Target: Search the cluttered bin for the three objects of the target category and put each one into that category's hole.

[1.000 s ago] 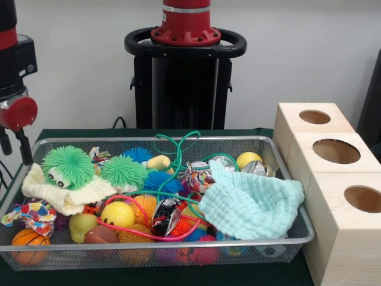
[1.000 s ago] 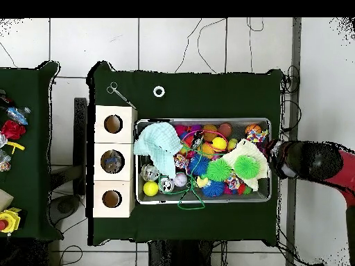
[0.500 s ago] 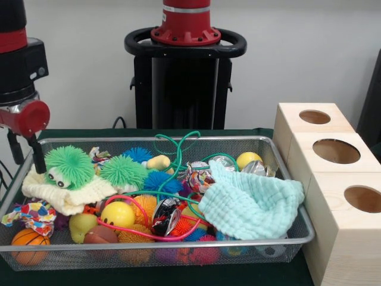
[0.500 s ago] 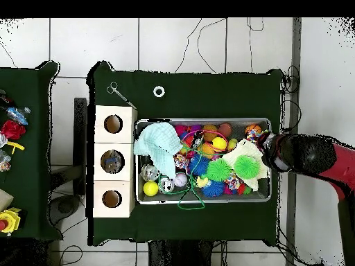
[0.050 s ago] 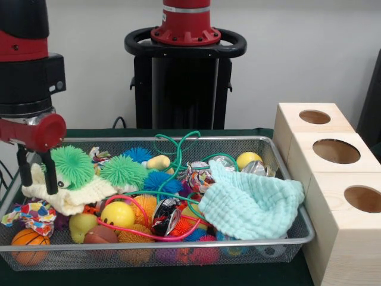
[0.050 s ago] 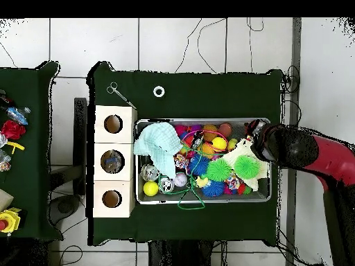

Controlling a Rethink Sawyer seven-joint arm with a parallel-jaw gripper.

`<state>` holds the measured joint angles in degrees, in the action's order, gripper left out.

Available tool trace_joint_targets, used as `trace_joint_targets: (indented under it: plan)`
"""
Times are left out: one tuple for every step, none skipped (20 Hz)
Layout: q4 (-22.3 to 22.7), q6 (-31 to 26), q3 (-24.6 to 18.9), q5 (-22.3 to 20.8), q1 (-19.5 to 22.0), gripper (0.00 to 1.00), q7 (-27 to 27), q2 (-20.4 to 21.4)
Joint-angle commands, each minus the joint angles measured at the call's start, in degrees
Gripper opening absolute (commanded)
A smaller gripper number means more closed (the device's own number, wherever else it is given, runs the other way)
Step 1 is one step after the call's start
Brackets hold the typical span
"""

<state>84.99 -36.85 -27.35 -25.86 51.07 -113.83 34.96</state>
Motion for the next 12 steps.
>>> trace_joint_targets:
  plan:
    - [4.65, 3.03, -0.76, 0.68, -1.26, 1.00, -0.68, -4.27]
    - [5.38, 2.69, -0.76, 1.18, -1.17, 1.00, -0.68, -4.12]
    - [6.01, 2.10, -0.78, 1.76, -1.05, 1.00, -0.66, -4.05]
    - [6.99, 2.25, -0.81, 2.19, -0.95, 1.00, -0.92, -3.98]
    - [7.54, 1.67, -0.66, 2.50, -1.00, 1.00, -0.86, -3.75]
    - [8.38, 1.12, -0.31, 2.75, -1.16, 1.00, -1.06, -3.46]
    - [8.79, 0.10, 0.09, 2.94, -1.34, 1.00, -0.98, -3.18]
    - [9.41, -0.94, 0.37, 3.06, -1.44, 1.00, -0.70, -2.80]
    - [9.65, -1.81, 0.75, 3.01, -1.59, 1.00, -0.43, -2.58]
    - [9.93, -2.40, 0.86, 3.03, -1.65, 1.00, -0.15, -2.28]
    - [10.22, -3.00, 0.98, 3.03, -1.61, 1.00, 0.18, -2.09]
    - [10.29, -4.06, 1.12, 3.08, -1.65, 1.00, 0.64, -1.84]
